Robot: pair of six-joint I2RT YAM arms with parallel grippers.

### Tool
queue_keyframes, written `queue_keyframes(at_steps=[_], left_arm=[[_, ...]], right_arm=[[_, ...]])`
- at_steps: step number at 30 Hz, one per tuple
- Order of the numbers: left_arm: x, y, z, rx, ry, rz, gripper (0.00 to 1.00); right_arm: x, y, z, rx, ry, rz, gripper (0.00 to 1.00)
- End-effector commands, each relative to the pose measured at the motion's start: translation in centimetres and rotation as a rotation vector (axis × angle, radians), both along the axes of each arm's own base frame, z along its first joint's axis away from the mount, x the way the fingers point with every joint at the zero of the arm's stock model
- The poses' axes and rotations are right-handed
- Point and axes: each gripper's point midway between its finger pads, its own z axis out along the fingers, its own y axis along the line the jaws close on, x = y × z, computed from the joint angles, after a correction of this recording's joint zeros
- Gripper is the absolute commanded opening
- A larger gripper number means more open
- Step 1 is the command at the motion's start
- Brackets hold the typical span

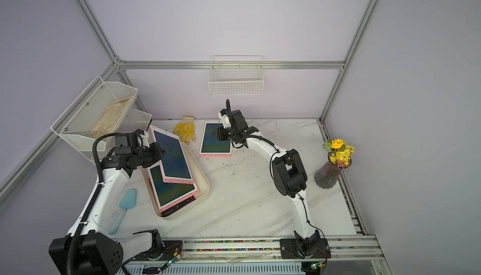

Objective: Take out the writing tablet from the storage box
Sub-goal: Pick up the writing tablet from the storage box.

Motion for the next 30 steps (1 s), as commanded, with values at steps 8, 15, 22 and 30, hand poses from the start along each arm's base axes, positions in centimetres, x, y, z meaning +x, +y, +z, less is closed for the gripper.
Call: queue_keyframes(at_steps=[8, 15, 22, 30], left_arm=[[2.2, -5.4, 12.1, -0.083, -0.28, -0.181, 0.0], [4.2, -10.4, 11.1, -0.123, -0.242, -0.318, 0.0], [5.7, -19.2, 8.8, -0.206, -0.22, -0.589, 0.0], [6.9, -22.8, 7.2, -0.293, -0.265, -0.716, 0.0]], right_arm=[[-0.4, -6.4, 2.8, 0.104, 0.006, -0.002, 0.43], [-1.0, -9.8, 2.6, 0.162, 0.042, -0.026, 0.44], [-3.1, -13.4, 3.0, 0.27, 0.066, -0.002, 0.46], [-5.8, -15.1, 1.4, 0.316, 0.096, 0.034, 0.46]])
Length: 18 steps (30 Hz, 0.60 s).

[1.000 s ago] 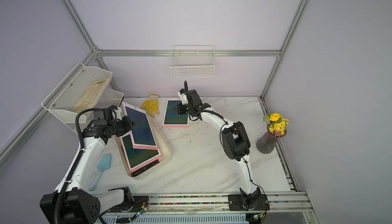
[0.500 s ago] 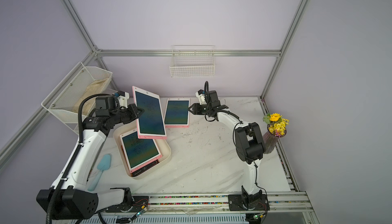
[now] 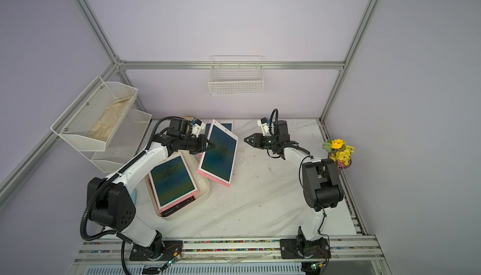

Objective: Take out the writing tablet from the storage box
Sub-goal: Pick up the writing tablet from the storage box.

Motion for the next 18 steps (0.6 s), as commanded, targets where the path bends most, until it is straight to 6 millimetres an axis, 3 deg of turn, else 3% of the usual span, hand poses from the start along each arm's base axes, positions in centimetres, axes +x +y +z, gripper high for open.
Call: queue_keyframes(at_steps=[1, 8, 15, 18], left_arm=[[2.1, -2.0, 8.4, -0.183, -0.283, -0.088, 0.0], [3.9, -3.0, 8.1, -0.253, -0.306, -0.097, 0.0], [4.4, -3.5, 7.2, -0.328, -0.298, -0.118, 0.0], [4.0, -3.5, 8.0, -0.411, -0.323, -0.153, 0.0]], right_arm=[[-1.2, 0.8, 1.6, 0.042, -0.06, 0.061, 0.46], [-1.9, 0.8, 0.8, 0.063, -0.035, 0.065, 0.48], [-2.5, 1.0, 0.8, 0.088, -0.035, 0.084, 0.49], [-2.8, 0.9, 0.8, 0.083, -0.044, 0.09, 0.49]])
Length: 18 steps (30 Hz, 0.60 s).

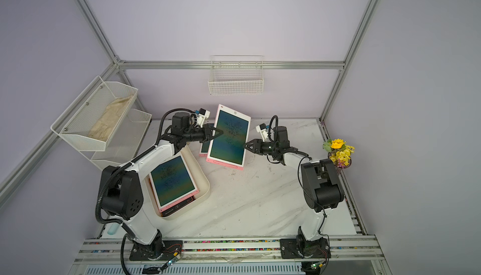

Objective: Take out the writing tablet from the storage box
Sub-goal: Pick up the writing tablet from the storage box.

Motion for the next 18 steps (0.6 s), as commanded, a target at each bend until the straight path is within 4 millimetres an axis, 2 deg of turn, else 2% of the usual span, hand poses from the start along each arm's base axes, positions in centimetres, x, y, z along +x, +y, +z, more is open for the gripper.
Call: queue_keyframes(at_steps=[1, 13, 18], left_arm=[[-0.8, 0.1, 4.0, -0.151, -0.129, -0.066, 0.0], [-1.2, 0.4, -0.3, -0.163, -0.053, -0.069, 0.02], [-1.1, 0.3, -1.8, -0.184, -0.027, -0.072, 0.02]], right_arm=[[-0.6, 0.2, 2.3, 0.019, -0.08, 0.025, 0.49], [-3.5, 0.7, 4.5, 0.086, -0.133, 0.127, 0.49], [-3.8, 0.7, 4.7, 0.089, -0.133, 0.137, 0.46]])
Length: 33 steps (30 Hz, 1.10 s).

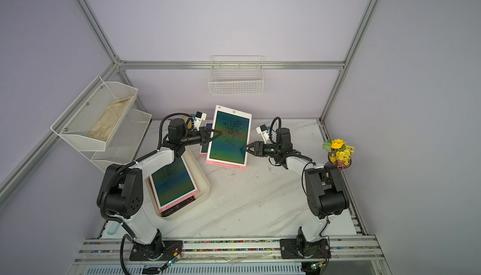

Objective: Take out the writing tablet from the storage box
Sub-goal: Pick up the writing tablet from the storage box.

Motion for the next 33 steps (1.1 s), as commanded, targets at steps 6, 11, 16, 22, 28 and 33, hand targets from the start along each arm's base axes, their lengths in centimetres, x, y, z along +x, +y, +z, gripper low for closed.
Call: queue_keyframes(at_steps=[6, 11, 16, 22, 28, 33], left_arm=[[-0.4, 0.0, -1.9, -0.01, -0.014, -0.005, 0.1], [0.0, -0.3, -4.5, 0.027, 0.038, 0.0, 0.15], [0.2, -1.3, -6.7, 0.057, 0.084, -0.005, 0.18], [0.0, -1.9, -8.0, 0.085, 0.106, -0.018, 0.35], [-0.2, -2.2, -8.1, 0.104, 0.098, -0.017, 0.43], [-0.5, -2.5, -7.8, 0.103, 0.093, -0.029, 0.43]], right_arm=[[-1.6, 1.2, 3.5, 0.069, -0.101, 0.102, 0.44], [-1.7, 2.1, 4.3, 0.08, -0.118, 0.142, 0.39], [-1.3, 2.4, 4.5, 0.085, -0.118, 0.149, 0.32], [-1.6, 2.5, 4.8, 0.103, -0.119, 0.16, 0.31], [-1.2, 2.5, 4.4, 0.117, -0.097, 0.158, 0.24], [0.2, 2.6, 2.4, 0.084, -0.036, 0.119, 0.13]])
